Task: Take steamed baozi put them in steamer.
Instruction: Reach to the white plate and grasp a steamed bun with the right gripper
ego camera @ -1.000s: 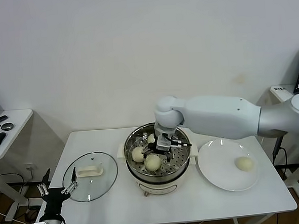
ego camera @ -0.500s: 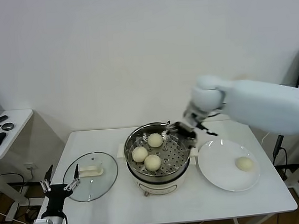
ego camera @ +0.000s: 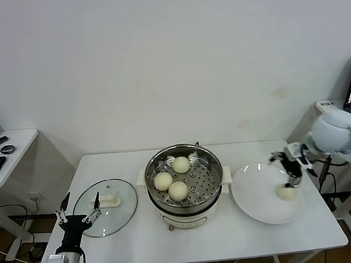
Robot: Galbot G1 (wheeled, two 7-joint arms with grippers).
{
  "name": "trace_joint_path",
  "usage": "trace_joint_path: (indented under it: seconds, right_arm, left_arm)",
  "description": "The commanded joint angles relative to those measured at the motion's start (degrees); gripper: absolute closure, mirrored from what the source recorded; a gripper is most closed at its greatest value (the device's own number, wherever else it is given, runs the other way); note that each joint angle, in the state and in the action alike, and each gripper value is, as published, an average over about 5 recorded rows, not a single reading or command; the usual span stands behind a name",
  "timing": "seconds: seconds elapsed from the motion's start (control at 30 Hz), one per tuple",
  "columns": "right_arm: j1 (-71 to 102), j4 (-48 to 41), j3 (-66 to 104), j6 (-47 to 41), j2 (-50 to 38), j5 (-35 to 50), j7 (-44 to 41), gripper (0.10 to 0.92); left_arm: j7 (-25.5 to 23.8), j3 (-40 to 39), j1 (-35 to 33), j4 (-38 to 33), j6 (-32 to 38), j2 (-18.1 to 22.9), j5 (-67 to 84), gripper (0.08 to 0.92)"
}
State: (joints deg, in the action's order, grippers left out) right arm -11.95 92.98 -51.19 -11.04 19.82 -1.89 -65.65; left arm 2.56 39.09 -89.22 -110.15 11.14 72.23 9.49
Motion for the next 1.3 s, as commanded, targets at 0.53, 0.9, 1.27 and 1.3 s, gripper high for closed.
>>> trace_joint_path:
  seconds: [0.53,0.9,1.27,1.3]
  right_arm:
    - [32.2,-23.5,27.6,-0.3,10.6,-14.8,3.9,0.203]
    - [27.5,-27.0,24.4,-0.2,14.5,-14.6,3.5,0.203]
    - [23.7,-29.6,21.1,-1.6,17.4,-13.9,2.9,0.230]
    - [23.6,-29.8,20.9,-1.7,17.5,-14.0,2.7,0.244]
  left_arm:
    - [0.0,1.1,-1.4,0.0,-0.1,0.4,-0.5,0.177]
    - [0.0,1.6,-1.4,0.4,0.0,0.3,-0.5,0.177]
    - [0.0,1.6,-1.5,0.4,0.1,0.7,-0.4,0.177]
    - [0.0,1.6,-1.5,0.4,0.1,0.7,-0.4,0.177]
